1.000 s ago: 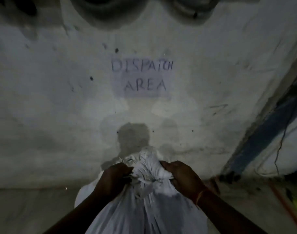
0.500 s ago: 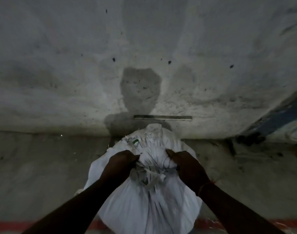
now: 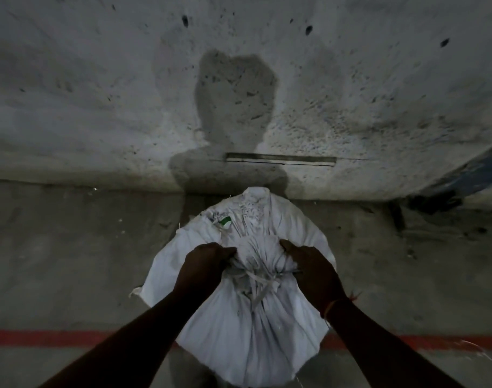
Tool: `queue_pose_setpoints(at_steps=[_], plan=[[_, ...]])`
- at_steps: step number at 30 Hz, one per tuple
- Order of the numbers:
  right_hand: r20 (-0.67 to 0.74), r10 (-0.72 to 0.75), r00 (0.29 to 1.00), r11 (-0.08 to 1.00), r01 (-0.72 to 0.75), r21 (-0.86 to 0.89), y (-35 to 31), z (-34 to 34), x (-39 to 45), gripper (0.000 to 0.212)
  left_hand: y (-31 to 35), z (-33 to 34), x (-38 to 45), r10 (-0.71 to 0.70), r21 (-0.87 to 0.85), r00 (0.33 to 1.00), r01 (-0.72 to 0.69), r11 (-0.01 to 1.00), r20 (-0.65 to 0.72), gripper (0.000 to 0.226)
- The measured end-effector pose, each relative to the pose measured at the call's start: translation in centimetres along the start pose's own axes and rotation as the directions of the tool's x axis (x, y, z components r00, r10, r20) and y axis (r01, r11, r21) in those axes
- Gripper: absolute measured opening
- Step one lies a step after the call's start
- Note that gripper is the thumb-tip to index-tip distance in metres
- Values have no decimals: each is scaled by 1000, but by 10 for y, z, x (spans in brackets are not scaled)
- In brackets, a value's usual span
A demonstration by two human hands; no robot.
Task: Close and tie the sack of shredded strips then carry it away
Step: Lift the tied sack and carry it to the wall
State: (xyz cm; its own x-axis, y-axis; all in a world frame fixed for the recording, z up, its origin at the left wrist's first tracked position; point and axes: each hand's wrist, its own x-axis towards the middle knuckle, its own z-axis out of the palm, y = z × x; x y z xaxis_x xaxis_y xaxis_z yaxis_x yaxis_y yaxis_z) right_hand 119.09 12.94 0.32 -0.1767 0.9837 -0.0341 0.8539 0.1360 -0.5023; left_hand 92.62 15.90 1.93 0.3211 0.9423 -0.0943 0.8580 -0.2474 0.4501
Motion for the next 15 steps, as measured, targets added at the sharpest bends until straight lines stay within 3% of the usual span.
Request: queue_pose_setpoints(at_steps=[8, 15], plan=[[5, 60, 998, 998, -60, -8, 1, 5, -12, 88, -9, 2, -5, 42, -39, 999, -42, 998, -10, 46], [-77, 84, 993, 983, -95, -154, -35, -25, -21, 81, 5, -14, -18, -22, -155, 993, 4, 988, -112, 61]])
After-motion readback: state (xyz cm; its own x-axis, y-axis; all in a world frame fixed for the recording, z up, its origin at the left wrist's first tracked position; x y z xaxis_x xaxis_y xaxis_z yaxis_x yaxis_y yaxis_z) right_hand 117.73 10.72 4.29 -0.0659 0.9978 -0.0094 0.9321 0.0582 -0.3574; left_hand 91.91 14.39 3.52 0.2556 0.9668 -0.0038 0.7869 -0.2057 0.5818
